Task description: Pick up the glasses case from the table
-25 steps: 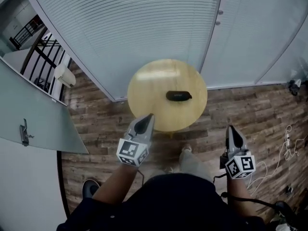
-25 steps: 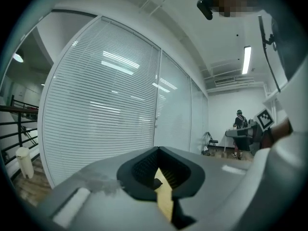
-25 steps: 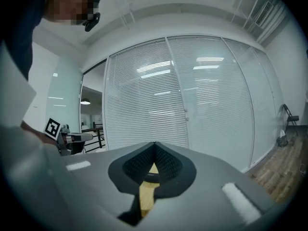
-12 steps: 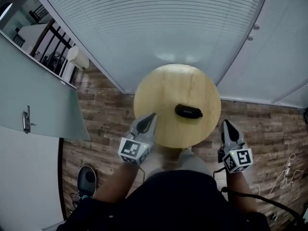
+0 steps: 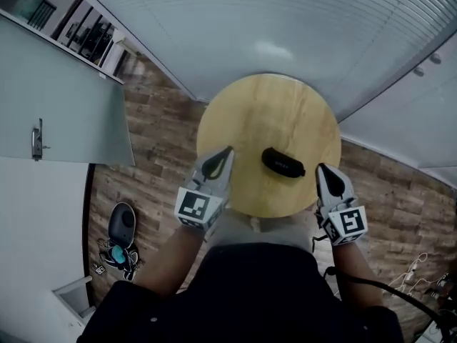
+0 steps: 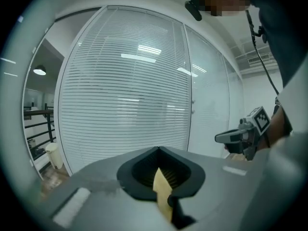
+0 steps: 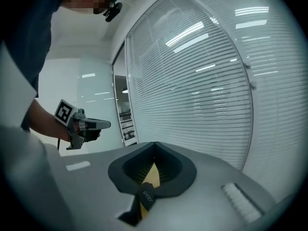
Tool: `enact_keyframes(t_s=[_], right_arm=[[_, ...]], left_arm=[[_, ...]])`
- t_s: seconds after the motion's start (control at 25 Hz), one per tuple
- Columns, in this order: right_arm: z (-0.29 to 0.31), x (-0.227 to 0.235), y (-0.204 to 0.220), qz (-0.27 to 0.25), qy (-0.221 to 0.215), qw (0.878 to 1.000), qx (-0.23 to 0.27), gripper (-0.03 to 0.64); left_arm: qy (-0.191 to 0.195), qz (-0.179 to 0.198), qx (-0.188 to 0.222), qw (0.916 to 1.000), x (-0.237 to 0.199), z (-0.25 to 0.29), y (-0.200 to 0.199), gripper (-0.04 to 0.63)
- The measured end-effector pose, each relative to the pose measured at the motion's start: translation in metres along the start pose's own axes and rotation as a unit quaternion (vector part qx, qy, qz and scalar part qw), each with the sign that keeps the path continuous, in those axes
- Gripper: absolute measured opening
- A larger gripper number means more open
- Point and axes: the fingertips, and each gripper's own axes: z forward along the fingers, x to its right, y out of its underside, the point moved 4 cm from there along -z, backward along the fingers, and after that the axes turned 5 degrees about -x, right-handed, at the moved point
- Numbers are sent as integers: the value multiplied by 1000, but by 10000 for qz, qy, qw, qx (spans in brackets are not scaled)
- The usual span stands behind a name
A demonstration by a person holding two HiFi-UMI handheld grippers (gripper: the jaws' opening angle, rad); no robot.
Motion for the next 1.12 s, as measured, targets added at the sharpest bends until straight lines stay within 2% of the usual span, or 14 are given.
enact_keyframes(t_s=[0.12,0.24,0.32,0.4,0.48,0.64,0.8,1.0,1.12], right_arm=[[24,-14,18,-179,-482,9987,13,8],[42,-14,39,-368,-576,9975,-161,8],[56,-12,57,-384,-617,9964,-442,17],[66,-13,77,-371,-762,9931,-806,104],[76,-13,95,-403,-900,9892,-1089,150],[97,-11,130,-572,-1157,9804,-1488,231],[120,-18,156,-1141,-1503,9658,-1777,297],[128,-13,172,-1492,-1671,9525,-2064,360],[136,-4,189,-1639,-1765,9420,-2337,364]], left_arm=[[44,34,-172,9998,-10,10,18,3],[72,-314,-297,9990,-15,26,28,3],[81,-361,-318,9988,-21,38,35,3],[80,-393,-334,9986,-25,48,42,3],[103,-423,-361,9984,-29,59,51,3],[297,-239,-492,9981,-31,83,77,3],[295,-73,-469,9984,-38,96,95,3],[137,-307,-425,9985,-33,104,104,3],[33,-413,-497,9979,-31,117,113,3]])
